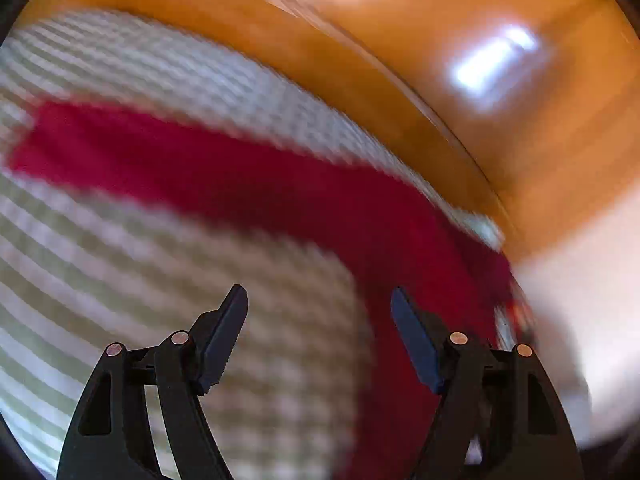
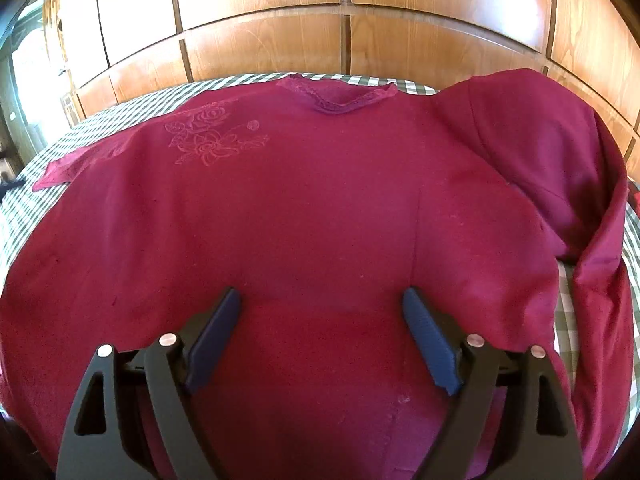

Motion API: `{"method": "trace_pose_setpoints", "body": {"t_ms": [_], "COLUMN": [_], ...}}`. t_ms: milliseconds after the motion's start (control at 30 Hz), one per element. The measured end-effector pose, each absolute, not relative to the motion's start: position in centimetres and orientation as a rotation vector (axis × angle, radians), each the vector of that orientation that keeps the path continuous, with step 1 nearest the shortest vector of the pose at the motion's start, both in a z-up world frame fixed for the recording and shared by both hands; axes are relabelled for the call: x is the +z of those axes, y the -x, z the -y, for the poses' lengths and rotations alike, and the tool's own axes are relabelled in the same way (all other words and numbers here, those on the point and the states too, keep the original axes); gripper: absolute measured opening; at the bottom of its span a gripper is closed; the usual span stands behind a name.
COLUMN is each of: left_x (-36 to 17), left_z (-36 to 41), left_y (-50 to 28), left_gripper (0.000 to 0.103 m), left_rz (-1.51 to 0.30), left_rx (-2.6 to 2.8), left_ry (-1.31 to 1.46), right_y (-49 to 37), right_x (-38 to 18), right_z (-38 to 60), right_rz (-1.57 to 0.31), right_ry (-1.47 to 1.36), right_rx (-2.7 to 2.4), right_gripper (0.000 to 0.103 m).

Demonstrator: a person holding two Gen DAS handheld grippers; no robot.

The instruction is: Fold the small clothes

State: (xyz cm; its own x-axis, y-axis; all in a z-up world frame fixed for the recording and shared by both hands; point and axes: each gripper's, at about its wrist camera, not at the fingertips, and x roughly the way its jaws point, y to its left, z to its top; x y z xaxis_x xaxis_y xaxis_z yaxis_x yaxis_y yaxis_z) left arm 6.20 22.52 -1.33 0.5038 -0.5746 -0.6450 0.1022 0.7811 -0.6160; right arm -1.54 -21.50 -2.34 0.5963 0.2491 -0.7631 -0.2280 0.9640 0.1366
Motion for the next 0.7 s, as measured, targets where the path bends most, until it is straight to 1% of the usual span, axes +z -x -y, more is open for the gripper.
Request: {"method": "trace_pose_setpoints", "body": {"t_ms": [167, 200, 233, 267, 300, 367, 467, 567, 633, 700], "left_x": [-5.6, -6.1, -6.1, -6.2, -6.4, -6.4, -7.1, -7.8, -7.2, -5.7], "left_z": [-14.4, -13.3, -12.7, -11.8, -11.4, -11.2, -12.5, -13.4, -13.6, -14.3], "left_y": [-2.3, -1.2, -0.6, 0.7, 1.4, 3.4, 4.9, 5.7, 5.4, 4.5], "left_gripper": [0.074, 0.067, 0.055, 0.017, 0.011, 0.011, 0.011, 0.014, 0.021, 0.021], "left_rz": [-1.115, -1.125, -1.114, -1.124, -1.141, -1.124, -1.158, -1.178, -1.163, -1.111], "left_rx": [-0.618, -0.634, -0.634, -0.654, -0.661, -0.627, -0.589, -0.544, -0.517, -0.492], "left_ry": [0.495, 0.47, 0.441, 0.418, 0.432, 0.403, 0.457, 0.472, 0.464, 0.477], "right_y": [1.6, 1.7, 1.7, 1.8, 1.9, 2.4, 3.6, 4.0, 3.9, 3.9], "right_x": [-2.4, -2.4, -2.4, -2.4, -2.4, -2.3, -2.4, -2.5, -2.4, -2.5], "right_z": [21.6, 21.7, 21.7, 21.8, 21.8, 21.9, 22.2, 22.4, 22.4, 22.5], "right_rz": [-0.886, -0.885, -0.884, -0.883, -0.882, -0.88, -0.866, -0.858, -0.86, -0.861], "right_ry": [-0.034, -0.036, -0.039, -0.041, -0.041, -0.032, -0.016, -0.025, -0.02, -0.022], "right_rx": [0.284, 0.285, 0.286, 0.288, 0.291, 0.3, 0.322, 0.325, 0.321, 0.323], "right_gripper": [0.084, 0.084, 0.084, 0.084, 0.084, 0.084, 0.084, 0.084, 0.084, 0.084]}}
